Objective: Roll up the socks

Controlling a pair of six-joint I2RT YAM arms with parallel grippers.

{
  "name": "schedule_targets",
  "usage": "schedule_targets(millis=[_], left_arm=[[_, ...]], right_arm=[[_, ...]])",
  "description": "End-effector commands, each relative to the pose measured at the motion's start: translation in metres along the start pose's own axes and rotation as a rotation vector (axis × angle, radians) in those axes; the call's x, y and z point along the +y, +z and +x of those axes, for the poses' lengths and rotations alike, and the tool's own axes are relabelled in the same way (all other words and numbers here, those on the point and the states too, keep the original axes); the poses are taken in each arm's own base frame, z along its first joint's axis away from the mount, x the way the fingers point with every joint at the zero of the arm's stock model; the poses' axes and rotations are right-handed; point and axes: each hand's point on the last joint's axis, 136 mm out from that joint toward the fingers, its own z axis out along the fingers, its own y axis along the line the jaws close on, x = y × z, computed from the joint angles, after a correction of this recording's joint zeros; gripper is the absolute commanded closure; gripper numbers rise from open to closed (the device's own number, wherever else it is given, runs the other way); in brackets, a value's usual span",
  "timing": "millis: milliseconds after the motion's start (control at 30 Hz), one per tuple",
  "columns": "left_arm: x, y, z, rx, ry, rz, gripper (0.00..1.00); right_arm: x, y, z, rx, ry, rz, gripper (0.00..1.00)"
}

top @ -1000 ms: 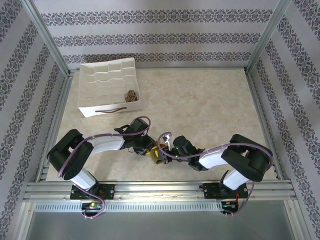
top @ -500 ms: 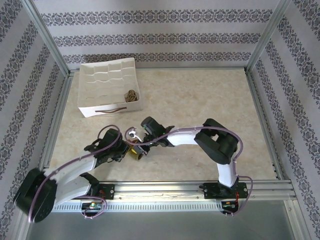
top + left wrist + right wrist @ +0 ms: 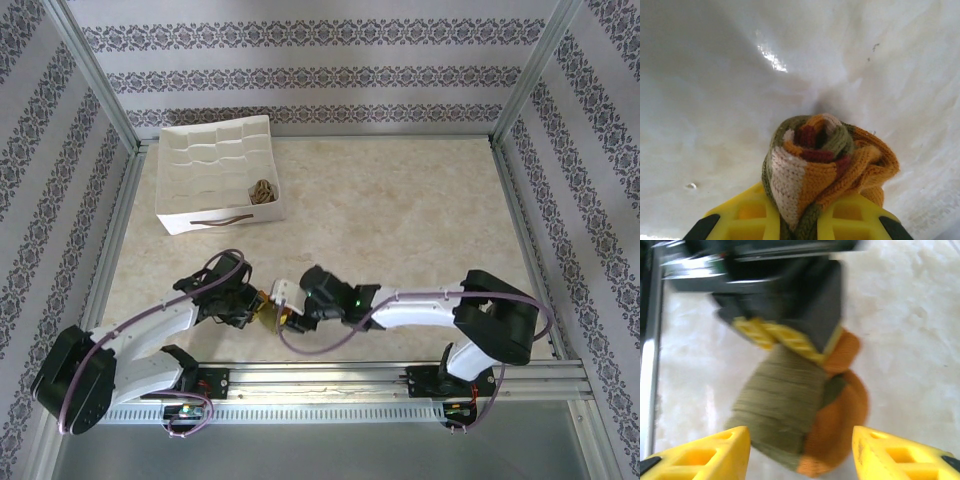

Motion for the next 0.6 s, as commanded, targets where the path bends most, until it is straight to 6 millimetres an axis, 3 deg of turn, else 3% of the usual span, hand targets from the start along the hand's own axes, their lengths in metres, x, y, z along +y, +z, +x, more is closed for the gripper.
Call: schedule_targets(millis=[0,133,233,433,567], left_arm=[[0.042,-0.003,0.004,0.009,-0.007,-0.21,1.0],[0.04,-0.001,0.004,0.015,-0.01,-0.238,1.0],[0.036,0.002,0.006,0.027,-0.007,-0.236,1.0],[0.021,0.004,0.006,0.035,0.006,-0.209,1.0],[0.013,0.006,0.01,0.059,0.016,-0.172,1.0]], right_arm=[[-0.011,-0.001,-0.007,-0.022,-0.007,0.189,0.43],[-0.007,0.014,-0.019,0.003,-0.051,0.243,0.42],[-0.006,0.026,-0.018,0.036,-0.048,0.242,0.43],[-0.01,0.041,0.007,0.114,-0.001,0.241,0.46],[-0.023,0.048,0.028,0.182,0.072,0.258,0.56]])
